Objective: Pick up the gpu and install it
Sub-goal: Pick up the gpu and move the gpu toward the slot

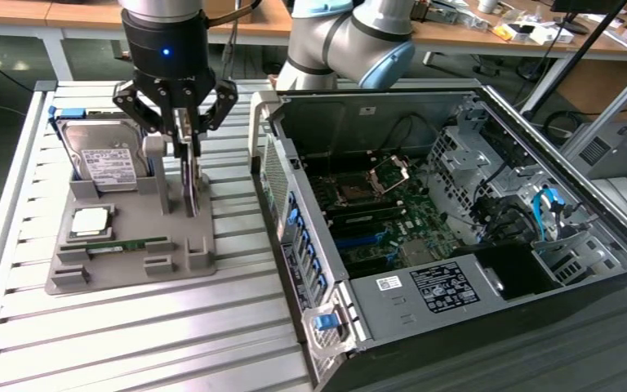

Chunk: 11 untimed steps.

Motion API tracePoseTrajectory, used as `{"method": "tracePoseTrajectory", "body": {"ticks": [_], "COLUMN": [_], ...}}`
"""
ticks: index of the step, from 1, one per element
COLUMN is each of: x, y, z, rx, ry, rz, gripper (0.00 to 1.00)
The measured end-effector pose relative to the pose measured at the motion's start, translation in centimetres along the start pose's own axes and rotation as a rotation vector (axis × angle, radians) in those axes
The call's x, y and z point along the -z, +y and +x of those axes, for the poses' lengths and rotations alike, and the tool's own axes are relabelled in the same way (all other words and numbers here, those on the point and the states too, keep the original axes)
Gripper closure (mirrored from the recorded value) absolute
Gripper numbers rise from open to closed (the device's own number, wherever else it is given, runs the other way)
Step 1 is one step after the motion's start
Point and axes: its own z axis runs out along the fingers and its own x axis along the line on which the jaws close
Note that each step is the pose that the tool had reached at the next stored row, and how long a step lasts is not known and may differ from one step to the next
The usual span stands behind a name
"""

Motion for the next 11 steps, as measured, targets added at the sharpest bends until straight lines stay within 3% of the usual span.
{"method": "tracePoseTrajectory", "body": {"ticks": [11], "x": [0.69], "y": [-0.01], "z": [-0.02], "rx": [0.000], "ry": [-0.0001], "rz": [0.0000], "gripper": [0.73]}}
